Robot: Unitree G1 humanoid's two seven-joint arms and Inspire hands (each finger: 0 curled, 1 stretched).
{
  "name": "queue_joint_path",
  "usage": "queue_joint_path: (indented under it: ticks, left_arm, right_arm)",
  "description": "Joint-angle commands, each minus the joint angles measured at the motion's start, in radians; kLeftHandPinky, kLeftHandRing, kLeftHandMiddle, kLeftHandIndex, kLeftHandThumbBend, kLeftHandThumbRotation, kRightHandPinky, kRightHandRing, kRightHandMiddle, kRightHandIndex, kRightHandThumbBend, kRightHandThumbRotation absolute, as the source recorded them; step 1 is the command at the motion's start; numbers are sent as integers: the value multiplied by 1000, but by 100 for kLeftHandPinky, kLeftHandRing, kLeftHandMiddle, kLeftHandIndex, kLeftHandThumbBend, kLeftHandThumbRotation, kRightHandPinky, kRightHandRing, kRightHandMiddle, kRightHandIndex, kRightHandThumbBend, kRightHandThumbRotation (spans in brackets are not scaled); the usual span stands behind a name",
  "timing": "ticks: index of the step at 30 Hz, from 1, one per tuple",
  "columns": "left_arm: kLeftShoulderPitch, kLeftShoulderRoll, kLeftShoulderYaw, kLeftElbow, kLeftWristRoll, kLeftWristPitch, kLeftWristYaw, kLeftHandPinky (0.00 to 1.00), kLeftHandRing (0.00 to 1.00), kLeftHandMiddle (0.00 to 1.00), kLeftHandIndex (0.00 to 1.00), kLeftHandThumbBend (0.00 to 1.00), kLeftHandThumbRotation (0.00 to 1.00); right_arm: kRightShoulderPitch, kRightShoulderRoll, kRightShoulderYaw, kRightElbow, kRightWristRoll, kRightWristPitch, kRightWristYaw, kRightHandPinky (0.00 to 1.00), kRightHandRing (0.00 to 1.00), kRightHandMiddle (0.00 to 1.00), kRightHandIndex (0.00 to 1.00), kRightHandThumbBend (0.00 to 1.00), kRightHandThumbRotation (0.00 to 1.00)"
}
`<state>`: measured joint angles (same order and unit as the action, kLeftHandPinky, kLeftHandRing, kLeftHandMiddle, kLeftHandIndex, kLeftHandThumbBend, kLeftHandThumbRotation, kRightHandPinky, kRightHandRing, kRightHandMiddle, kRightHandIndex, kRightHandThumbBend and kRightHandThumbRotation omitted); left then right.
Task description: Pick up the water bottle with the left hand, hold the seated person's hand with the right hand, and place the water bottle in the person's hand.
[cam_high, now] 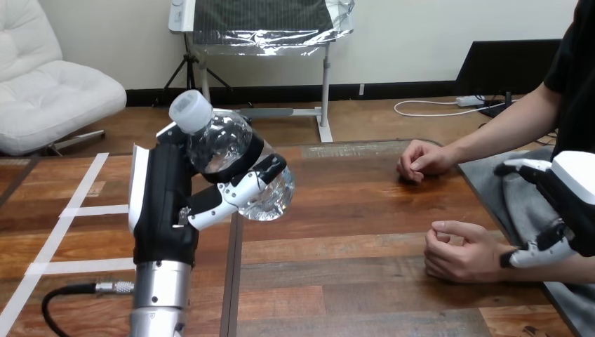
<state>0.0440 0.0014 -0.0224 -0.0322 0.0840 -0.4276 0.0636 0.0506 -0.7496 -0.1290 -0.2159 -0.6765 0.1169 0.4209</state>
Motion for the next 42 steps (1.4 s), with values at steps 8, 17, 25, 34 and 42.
queue_joint_path:
  ticks: [8, 17, 25, 34, 42]
  left_arm:
    - [-44, -7, 5, -43, -8, -13, -1, 41, 41, 43, 51, 60, 0]
    - [-44, -10, 5, -41, -7, -9, 0, 40, 40, 43, 51, 60, 0]
    - [-45, -13, 5, -41, -22, -6, -7, 39, 39, 43, 50, 60, 0]
    - [-49, -9, 11, -36, -7, -9, -3, 39, 39, 43, 51, 59, 0]
    - [-51, -8, 14, -29, -2, -12, 0, 41, 40, 43, 51, 60, 0]
  right_arm:
    - [-120, -81, 67, 80, -66, 37, 62, 84, 93, 93, 89, 81, 5]
    - [-170, -106, 109, 139, -84, 47, 113, 87, 94, 93, 90, 81, 4]
    - [-215, -124, 147, 195, -77, 39, 155, 88, 94, 93, 89, 81, 1]
    - [-263, -139, 193, 262, -93, 7, 183, 88, 93, 93, 89, 80, 1]
    - [-315, -147, 246, 321, -113, -5, 216, 89, 93, 93, 89, 78, 2]
